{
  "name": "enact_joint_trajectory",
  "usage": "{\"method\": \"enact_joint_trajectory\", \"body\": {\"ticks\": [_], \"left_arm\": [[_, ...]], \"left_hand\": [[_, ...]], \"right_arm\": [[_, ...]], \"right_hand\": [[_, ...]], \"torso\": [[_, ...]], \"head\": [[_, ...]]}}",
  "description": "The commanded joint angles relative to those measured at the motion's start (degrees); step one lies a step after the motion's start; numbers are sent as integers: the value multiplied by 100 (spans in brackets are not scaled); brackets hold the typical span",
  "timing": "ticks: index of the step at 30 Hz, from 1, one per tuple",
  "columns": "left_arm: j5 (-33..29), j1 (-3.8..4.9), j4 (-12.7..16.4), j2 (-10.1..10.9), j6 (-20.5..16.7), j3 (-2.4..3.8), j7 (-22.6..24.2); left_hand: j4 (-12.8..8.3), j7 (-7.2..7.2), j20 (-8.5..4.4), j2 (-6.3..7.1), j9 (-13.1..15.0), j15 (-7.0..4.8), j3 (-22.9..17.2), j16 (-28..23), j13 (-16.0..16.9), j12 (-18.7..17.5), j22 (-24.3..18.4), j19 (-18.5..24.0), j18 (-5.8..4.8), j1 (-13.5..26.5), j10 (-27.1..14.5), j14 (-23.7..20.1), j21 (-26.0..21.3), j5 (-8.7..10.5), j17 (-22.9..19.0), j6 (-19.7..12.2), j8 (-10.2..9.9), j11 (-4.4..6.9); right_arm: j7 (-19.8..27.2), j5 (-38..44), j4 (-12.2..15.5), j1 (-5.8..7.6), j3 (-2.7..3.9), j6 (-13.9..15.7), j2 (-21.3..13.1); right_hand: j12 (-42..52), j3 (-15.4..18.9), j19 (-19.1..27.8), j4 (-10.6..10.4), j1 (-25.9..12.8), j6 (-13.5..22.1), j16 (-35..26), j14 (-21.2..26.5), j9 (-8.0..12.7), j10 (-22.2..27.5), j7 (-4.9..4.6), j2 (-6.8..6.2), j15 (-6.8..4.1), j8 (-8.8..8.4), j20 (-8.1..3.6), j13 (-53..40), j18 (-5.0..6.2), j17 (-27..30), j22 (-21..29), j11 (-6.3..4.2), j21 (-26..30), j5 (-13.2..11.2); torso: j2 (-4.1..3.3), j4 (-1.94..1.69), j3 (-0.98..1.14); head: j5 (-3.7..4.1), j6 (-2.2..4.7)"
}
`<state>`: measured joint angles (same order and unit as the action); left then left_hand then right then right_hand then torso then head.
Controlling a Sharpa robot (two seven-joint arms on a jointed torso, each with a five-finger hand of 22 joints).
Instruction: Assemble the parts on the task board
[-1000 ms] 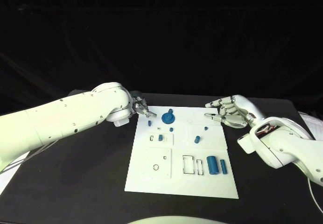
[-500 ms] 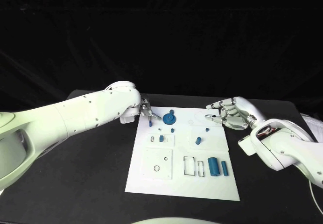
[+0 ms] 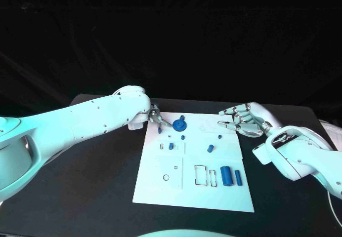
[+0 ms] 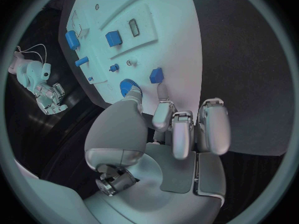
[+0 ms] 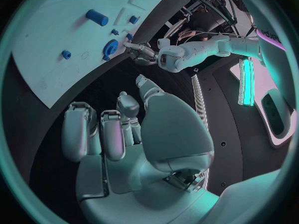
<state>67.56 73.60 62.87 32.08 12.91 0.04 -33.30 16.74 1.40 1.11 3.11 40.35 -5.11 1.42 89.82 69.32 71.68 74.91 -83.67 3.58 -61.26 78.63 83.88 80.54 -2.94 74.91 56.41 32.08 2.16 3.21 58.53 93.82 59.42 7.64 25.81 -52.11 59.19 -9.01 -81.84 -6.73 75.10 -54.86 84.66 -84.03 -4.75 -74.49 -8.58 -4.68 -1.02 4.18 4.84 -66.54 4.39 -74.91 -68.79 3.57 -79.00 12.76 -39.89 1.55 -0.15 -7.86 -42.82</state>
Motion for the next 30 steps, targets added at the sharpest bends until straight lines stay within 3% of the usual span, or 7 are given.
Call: {"method": "enact_joint_trajectory", "body": {"ticks": [1,30], "left_arm": [[35,13,-14,-7,110,1,26],[-29,13,28,86,524,2,-121]], "left_hand": [[-6,15,-4,-54,9,-28,45,18,3,30,362,-54,-55,-4,33,612,14,1,1509,42,34,8],[-34,-5,-28,-154,95,-48,116,18,12,44,390,-66,-61,-370,43,612,23,-2,1509,9,97,28]], "right_arm": [[2,19,-6,-5,-2,-78,9],[-5,19,-38,-8,-14,-100,33]], "right_hand": [[-27,21,34,1,14,-40,-34,-393,-8,10,12,50,-16,26,-15,8,-20,-589,6,-29,33,34],[-22,26,34,-4,14,-43,-37,-393,-8,8,13,55,-16,25,-16,6,-20,-586,8,-30,34,51]], "torso": [[5,-2,1],[5,0,4]], "head": [[3,-6],[-5,-31]]}}
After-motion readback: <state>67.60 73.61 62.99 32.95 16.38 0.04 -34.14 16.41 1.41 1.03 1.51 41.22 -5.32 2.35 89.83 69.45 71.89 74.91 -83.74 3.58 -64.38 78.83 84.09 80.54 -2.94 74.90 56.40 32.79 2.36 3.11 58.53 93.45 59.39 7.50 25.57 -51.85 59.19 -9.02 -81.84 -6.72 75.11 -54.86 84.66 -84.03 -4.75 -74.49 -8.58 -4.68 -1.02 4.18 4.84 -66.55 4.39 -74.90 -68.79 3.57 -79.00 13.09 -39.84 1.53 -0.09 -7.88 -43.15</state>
